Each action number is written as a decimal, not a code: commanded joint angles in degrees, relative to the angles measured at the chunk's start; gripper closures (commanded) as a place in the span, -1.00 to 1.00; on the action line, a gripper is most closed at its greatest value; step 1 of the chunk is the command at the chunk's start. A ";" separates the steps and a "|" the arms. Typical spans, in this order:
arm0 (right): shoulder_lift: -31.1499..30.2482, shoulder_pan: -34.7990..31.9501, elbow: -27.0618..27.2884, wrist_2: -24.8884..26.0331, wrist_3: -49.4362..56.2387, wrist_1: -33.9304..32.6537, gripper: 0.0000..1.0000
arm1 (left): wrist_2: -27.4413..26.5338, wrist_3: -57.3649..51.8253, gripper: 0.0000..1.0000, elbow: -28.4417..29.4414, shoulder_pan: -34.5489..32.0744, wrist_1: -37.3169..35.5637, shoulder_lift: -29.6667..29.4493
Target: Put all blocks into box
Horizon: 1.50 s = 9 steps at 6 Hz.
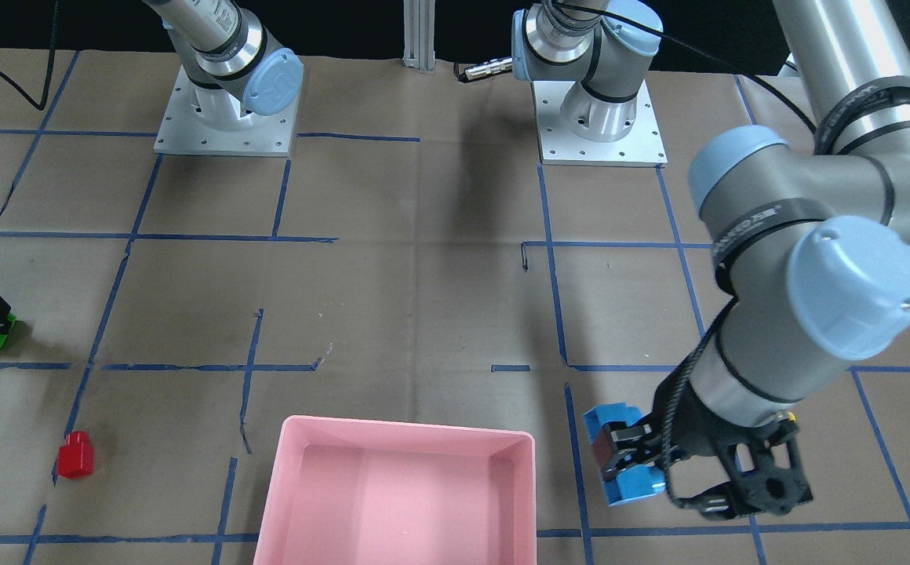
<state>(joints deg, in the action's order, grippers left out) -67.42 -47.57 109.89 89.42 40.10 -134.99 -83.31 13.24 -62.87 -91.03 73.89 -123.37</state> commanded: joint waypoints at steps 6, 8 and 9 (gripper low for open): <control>-2.28 -11.29 -29.95 -0.83 -6.41 34.05 0.82 | -7.48 14.52 -0.95 10.49 -11.45 -8.32 -16.55; -0.87 -19.01 -34.37 -2.05 -11.67 35.50 0.82 | -7.65 14.80 -1.00 11.10 -11.10 -7.45 -14.63; -0.78 -21.92 -35.34 -6.15 -17.80 36.19 0.82 | -7.48 13.84 -1.00 11.02 -9.10 -4.40 -11.40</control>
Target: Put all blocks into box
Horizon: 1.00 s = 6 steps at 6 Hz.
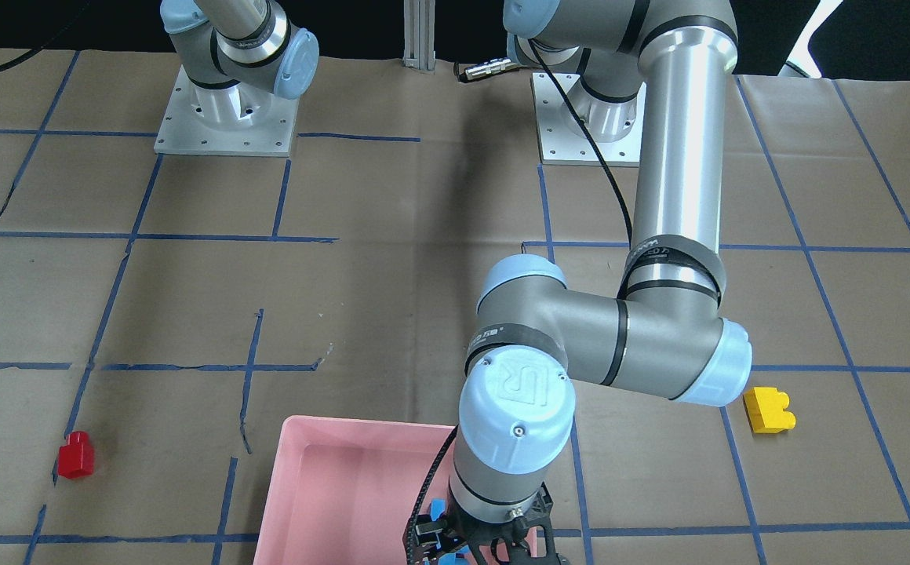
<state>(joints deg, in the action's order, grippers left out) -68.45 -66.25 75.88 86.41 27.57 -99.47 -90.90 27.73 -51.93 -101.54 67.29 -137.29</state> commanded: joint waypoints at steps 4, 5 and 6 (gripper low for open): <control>5.58 -22.56 -2.31 -12.92 -43.76 -9.55 0.82 | 0.46 -24.42 -1.00 -5.79 15.89 11.20 11.94; 10.04 -26.69 -5.97 -12.93 -49.66 -11.86 0.81 | 0.55 -32.13 -0.99 -9.03 19.67 11.20 13.96; 14.96 -29.52 -9.40 -12.93 -51.02 -13.71 0.79 | 0.89 -41.52 -0.99 -12.81 25.37 11.03 16.41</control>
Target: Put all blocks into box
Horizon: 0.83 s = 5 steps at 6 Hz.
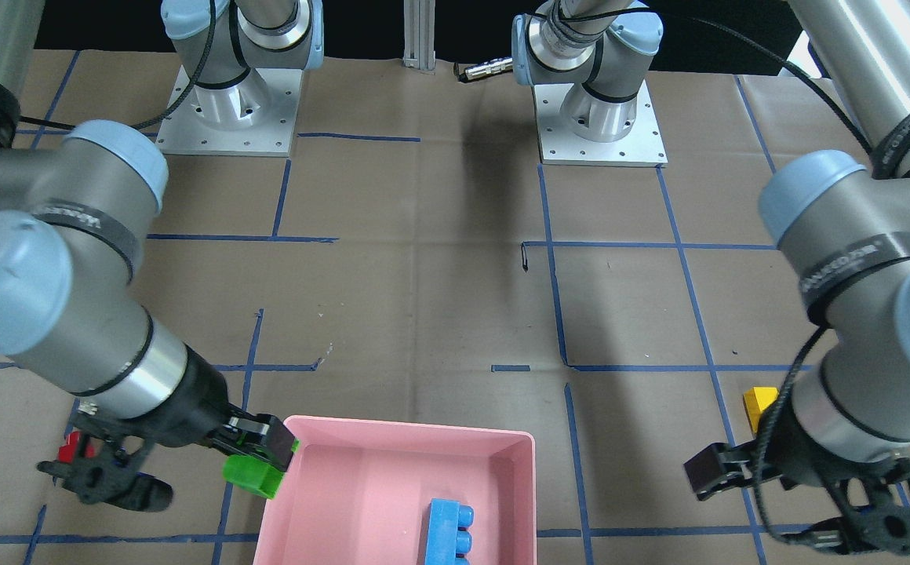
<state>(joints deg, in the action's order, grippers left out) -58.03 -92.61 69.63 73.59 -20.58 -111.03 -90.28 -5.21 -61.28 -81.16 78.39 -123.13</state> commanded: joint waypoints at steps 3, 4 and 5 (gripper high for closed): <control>7.58 -5.30 -6.08 -0.73 -5.70 -3.49 -1.00 | -0.07 -23.05 -0.99 -12.79 16.62 -2.98 3.95; 7.41 -5.30 -6.87 -0.73 -5.70 -3.49 -1.00 | 0.10 -24.22 -0.97 -17.86 18.30 -5.07 4.73; 5.92 -4.69 -7.48 0.41 -4.04 -2.88 -0.99 | 0.02 -25.36 -0.97 -24.87 18.58 -14.23 5.69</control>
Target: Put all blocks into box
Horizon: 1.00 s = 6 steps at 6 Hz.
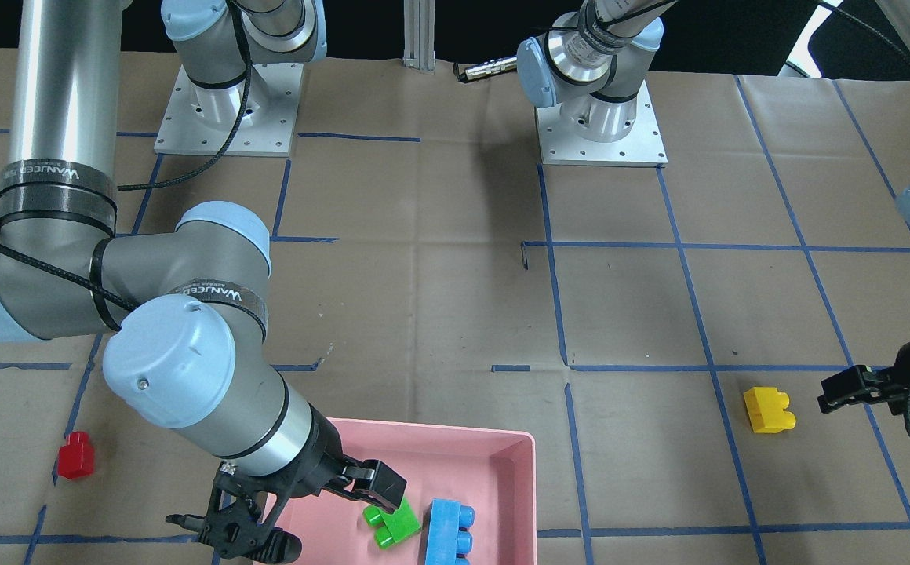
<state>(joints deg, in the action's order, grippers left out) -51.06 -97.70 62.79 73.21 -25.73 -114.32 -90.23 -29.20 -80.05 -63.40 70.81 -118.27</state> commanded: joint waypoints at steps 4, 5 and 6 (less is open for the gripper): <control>-12.56 16.26 8.47 9.04 32.32 7.62 -0.99 | 1.63 -2.78 -0.97 -16.81 0.82 -17.90 -0.46; -12.57 18.83 11.36 12.80 40.76 6.40 -0.99 | 1.46 -5.14 -0.97 -16.81 0.99 -17.90 -0.99; -12.22 20.08 14.26 17.10 43.54 2.91 -0.99 | 1.46 -5.60 -0.96 -16.81 1.00 -17.90 -1.08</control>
<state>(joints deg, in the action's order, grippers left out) -63.40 -79.49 74.16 86.31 13.22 -108.78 -88.76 -33.90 -96.81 -62.46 52.93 -119.12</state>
